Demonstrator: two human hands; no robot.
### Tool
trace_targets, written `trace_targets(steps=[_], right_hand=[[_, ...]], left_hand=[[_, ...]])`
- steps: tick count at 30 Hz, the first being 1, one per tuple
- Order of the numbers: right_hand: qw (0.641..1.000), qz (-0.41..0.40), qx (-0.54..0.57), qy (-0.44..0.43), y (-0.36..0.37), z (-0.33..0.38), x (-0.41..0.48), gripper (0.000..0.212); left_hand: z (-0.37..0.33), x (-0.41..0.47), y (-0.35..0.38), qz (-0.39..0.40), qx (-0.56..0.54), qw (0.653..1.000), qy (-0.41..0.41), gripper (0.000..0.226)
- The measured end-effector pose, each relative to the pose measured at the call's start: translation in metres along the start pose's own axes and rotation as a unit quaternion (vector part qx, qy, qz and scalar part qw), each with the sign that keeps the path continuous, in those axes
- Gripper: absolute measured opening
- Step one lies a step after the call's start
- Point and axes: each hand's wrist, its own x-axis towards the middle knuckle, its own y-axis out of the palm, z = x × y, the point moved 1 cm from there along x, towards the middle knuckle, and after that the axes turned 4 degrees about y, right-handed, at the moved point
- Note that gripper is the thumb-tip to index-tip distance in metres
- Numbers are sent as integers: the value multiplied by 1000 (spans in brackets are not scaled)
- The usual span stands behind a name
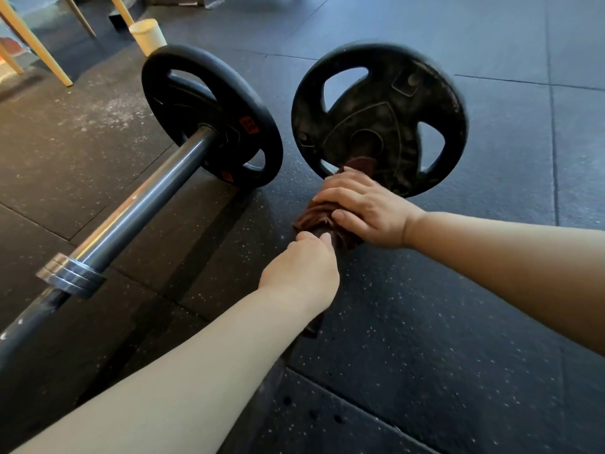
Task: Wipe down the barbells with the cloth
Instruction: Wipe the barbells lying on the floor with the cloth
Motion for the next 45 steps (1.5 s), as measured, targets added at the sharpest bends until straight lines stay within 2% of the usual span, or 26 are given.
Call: trace_targets(steps=[4, 7, 9, 12, 13, 15, 17, 18, 20, 24, 26, 29, 30, 32, 35, 37, 41, 43, 45], right_hand=[[993, -16, -20, 111, -20, -39, 34, 45], [978, -74, 34, 190, -4, -32, 32, 44], [980, -83, 55, 170, 4, -14, 17, 39], [996, -16, 19, 83, -8, -18, 11, 40], [996, -6, 4, 88, -14, -26, 17, 42], [987, -19, 1, 157, -20, -36, 29, 47], [970, -67, 34, 231, -11, -29, 34, 46], [966, -86, 51, 238, -3, -21, 32, 45], [977, -77, 65, 189, 9, 3, 18, 42], [998, 29, -12, 51, -6, 12, 4, 48], [996, 41, -51, 64, -12, 4, 10, 51], [983, -47, 17, 179, 2, 19, 14, 50], [980, -66, 32, 186, 10, 32, 11, 50], [991, -49, 27, 122, 22, 56, -2, 49], [1000, 24, -3, 4, 12, 59, -12, 46], [999, 25, -35, 9, 5, 48, -6, 49], [986, -66, 35, 149, 19, 60, -6, 51], [990, -64, 49, 119, 32, 79, -17, 48], [999, -21, 28, 33, 33, 88, -28, 46]], left_hand=[[0, 0, 3, -30, -12, 999, -9, 38], [1, -1, 1, -34, -26, 999, -9, 39], [1, -1, 0, -32, -28, 999, -13, 39], [-2, -4, -2, -29, -52, 998, -12, 41], [-3, -5, -4, -31, -58, 998, -10, 41], [-4, -8, -8, -37, -80, 996, -11, 40], [-3, -12, -13, -31, -104, 994, -18, 40], [-3, -14, -15, -32, -120, 992, -23, 40], [1, -21, -17, -43, -148, 988, -30, 41], [8, -39, -10, -70, -153, 986, 22, 46], [15, -48, -2, -68, -153, 985, 47, 53], [23, -61, 5, -66, -176, 980, 63, 54], [26, -64, 7, -69, -174, 980, 70, 55], [30, -68, 10, -80, -172, 979, 75, 56], [33, -70, 14, -88, -184, 977, 67, 57], [34, -73, 15, -88, -188, 976, 69, 58], [38, -84, 19, -83, -169, 978, 94, 60], [41, -90, 22, -83, -170, 977, 101, 61], [44, -94, 24, -76, -183, 975, 96, 63]])
